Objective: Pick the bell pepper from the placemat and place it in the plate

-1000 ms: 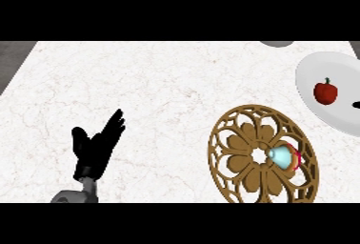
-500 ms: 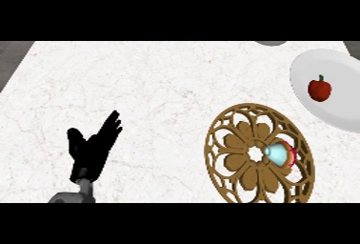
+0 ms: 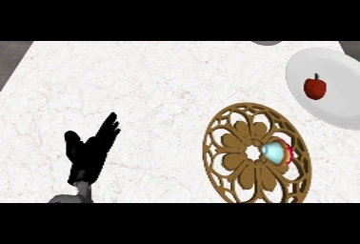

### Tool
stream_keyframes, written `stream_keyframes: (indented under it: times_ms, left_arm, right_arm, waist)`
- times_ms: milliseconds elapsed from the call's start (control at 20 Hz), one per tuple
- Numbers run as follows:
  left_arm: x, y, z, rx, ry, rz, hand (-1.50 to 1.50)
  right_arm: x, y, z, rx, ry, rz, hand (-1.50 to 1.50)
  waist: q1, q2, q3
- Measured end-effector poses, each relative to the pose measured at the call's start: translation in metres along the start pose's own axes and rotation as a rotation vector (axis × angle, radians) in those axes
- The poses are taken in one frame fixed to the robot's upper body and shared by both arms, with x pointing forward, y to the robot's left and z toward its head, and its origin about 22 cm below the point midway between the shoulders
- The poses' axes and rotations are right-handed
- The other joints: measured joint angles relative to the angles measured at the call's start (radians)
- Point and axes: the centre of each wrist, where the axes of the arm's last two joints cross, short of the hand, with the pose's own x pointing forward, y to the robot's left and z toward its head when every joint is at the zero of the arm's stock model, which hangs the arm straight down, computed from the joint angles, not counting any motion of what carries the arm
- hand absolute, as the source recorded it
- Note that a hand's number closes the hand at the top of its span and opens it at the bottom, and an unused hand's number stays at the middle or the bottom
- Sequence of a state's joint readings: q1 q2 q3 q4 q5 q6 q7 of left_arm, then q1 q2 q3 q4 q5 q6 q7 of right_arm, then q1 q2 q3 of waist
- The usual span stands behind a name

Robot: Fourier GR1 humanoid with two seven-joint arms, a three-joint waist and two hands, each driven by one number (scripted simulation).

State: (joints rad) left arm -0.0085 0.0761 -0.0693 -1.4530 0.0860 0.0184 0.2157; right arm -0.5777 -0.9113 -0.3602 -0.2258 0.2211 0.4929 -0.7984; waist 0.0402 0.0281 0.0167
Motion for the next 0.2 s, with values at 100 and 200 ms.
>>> stream_keyframes:
  times_ms: [100,200]
  left_arm:
    - [-0.0007,-0.0024,0.0001,0.0,-0.001,-0.001,0.0]
    - [-0.0009,-0.0012,-0.0001,0.005,0.0,0.002,0.0]
  right_arm:
    - [-0.0033,-0.0001,0.005,0.005,0.006,0.019,-1.5]
    - [-0.0047,-0.0019,0.0091,0.011,0.007,0.036,-1.5]
  waist:
    - [-0.001,0.0,0.0]
    - [-0.003,-0.002,0.0]
